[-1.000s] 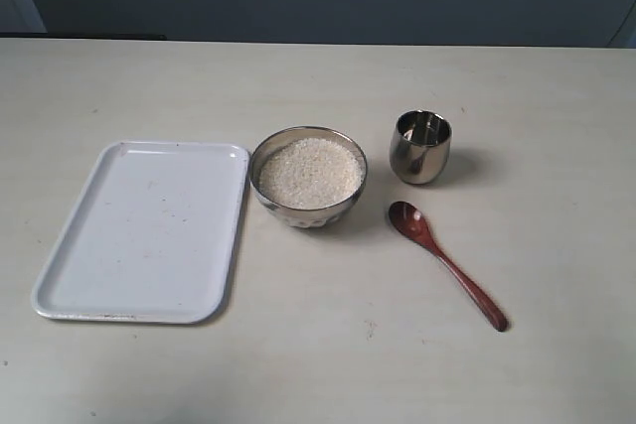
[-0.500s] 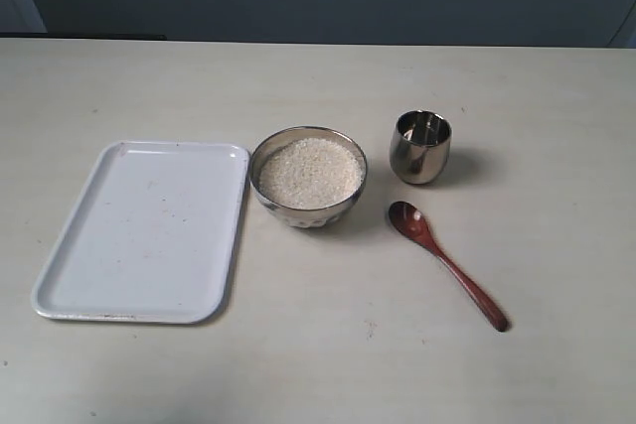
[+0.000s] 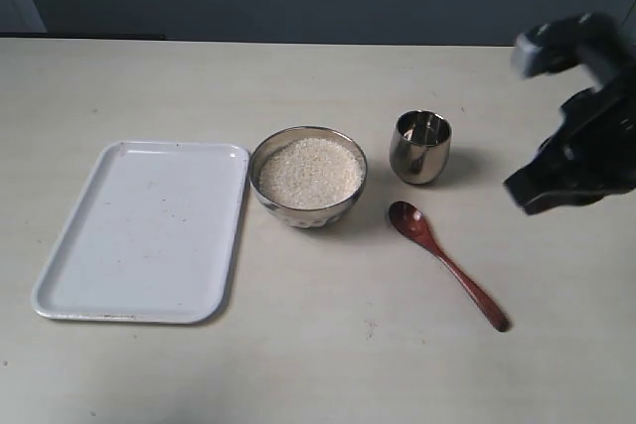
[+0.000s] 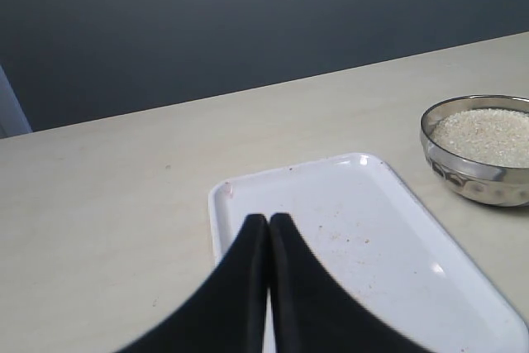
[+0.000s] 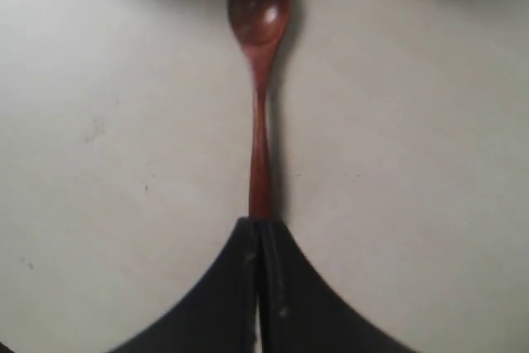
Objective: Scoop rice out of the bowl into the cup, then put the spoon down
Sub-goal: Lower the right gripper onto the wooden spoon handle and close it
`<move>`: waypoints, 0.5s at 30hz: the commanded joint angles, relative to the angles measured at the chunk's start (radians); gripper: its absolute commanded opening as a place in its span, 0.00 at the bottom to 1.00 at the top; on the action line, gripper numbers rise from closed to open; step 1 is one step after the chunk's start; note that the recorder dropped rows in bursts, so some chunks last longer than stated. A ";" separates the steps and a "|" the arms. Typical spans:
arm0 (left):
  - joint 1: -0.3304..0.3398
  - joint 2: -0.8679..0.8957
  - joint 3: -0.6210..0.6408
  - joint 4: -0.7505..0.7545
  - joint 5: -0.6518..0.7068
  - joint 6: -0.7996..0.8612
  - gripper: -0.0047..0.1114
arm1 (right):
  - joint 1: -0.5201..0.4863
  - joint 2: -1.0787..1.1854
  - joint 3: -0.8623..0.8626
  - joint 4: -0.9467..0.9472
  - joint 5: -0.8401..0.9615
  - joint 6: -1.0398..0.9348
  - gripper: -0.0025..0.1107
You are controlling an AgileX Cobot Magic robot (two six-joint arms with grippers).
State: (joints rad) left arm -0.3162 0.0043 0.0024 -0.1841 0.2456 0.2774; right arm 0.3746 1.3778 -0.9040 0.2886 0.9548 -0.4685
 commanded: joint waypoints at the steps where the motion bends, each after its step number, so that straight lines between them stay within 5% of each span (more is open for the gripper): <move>1: -0.005 -0.004 -0.002 -0.002 -0.011 -0.005 0.04 | 0.140 0.145 -0.008 -0.090 -0.053 0.011 0.01; 15: -0.005 -0.004 -0.002 -0.002 -0.011 -0.005 0.04 | 0.184 0.319 -0.008 -0.122 -0.174 0.081 0.01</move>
State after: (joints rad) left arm -0.3162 0.0043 0.0024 -0.1841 0.2456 0.2774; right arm 0.5564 1.6930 -0.9057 0.1828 0.7900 -0.3913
